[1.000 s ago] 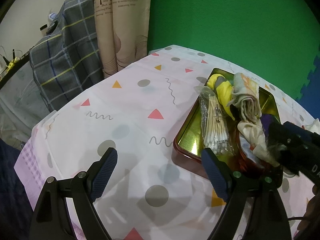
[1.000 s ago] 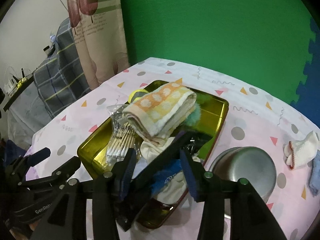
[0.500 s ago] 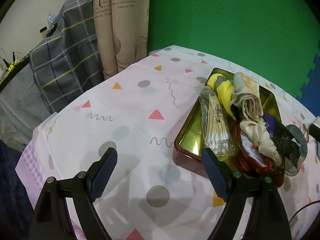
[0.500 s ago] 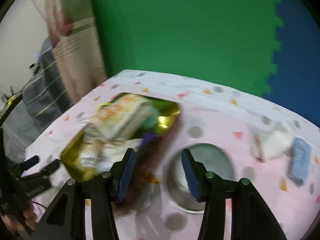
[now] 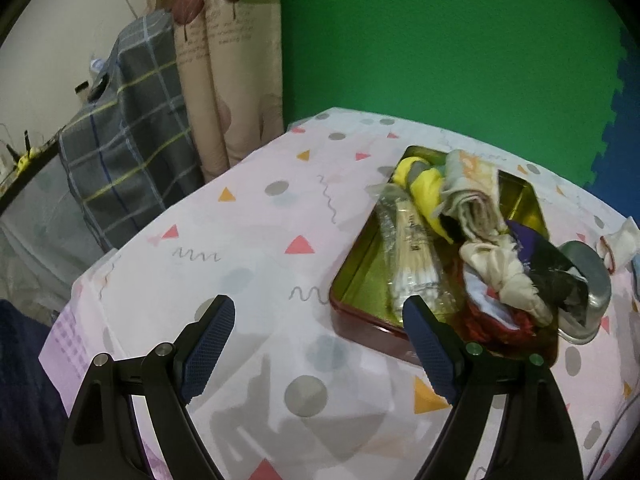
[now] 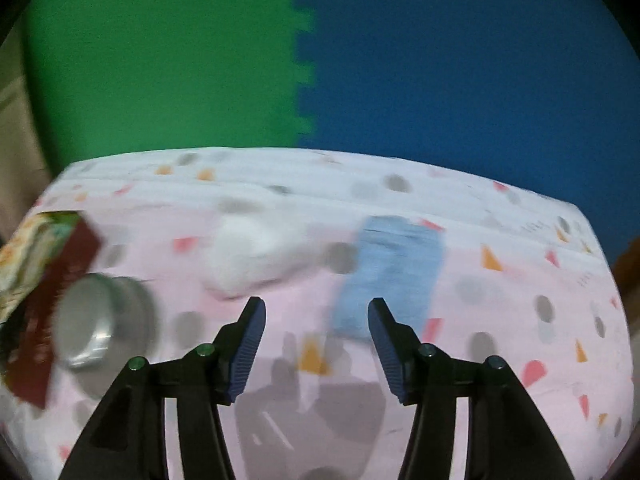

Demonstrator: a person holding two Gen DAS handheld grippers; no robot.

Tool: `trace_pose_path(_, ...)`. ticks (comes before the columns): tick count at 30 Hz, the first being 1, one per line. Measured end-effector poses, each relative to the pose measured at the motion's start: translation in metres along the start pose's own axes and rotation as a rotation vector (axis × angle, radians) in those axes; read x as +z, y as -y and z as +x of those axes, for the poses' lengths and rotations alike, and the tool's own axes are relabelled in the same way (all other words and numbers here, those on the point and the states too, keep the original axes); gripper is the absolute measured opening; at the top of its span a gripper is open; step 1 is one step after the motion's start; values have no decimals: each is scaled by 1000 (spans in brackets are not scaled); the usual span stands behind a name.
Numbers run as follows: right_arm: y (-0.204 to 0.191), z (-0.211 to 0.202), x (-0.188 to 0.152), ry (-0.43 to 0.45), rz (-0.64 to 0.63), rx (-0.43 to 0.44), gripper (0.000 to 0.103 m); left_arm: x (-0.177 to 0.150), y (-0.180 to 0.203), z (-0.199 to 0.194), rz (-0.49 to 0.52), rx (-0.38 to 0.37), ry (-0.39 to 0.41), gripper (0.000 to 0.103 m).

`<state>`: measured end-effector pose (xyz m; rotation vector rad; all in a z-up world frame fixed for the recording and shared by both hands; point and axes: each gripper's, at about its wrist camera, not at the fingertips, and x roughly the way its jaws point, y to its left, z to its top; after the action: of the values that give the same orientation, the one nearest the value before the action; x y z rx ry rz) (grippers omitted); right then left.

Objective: Organize soft objects
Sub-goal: 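Return to the pile and grasp the blue folded towel with the right tool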

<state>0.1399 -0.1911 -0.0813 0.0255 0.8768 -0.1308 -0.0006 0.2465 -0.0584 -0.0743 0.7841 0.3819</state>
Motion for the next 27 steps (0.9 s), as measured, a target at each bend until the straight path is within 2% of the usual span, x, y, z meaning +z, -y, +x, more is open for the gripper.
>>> trace_pose_path(5, 19, 27, 12, -32, 40, -68, 58, 2, 17, -13, 26, -45, 28, 84)
trace_pose_path(10, 23, 53, 17, -61, 31, -87, 61, 6, 56, -33, 168, -57, 77, 84)
trace_pose_path(12, 24, 52, 17, -46, 16, -86, 62, 10, 73, -46, 214, -85, 113, 84)
trace_pose_path(14, 26, 51, 15, -33, 4, -75, 60, 14, 90, -57, 241, -126, 130, 85)
trace_pose_path(16, 29, 49, 15, -20, -11, -79, 43, 18, 107, -65, 258, -179, 138, 87)
trace_pose_path(18, 34, 46, 15, -8, -20, -72, 33, 21, 128, -69, 283, -226, 131, 87)
trace_pose_path(22, 51, 39, 14, 6, -2, -23, 27, 20, 168, -68, 315, -321, 94, 87)
trace_pose_path(27, 68, 23, -3, 15, -16, -20, 26, 18, 220, -57, 347, -401, 56, 87)
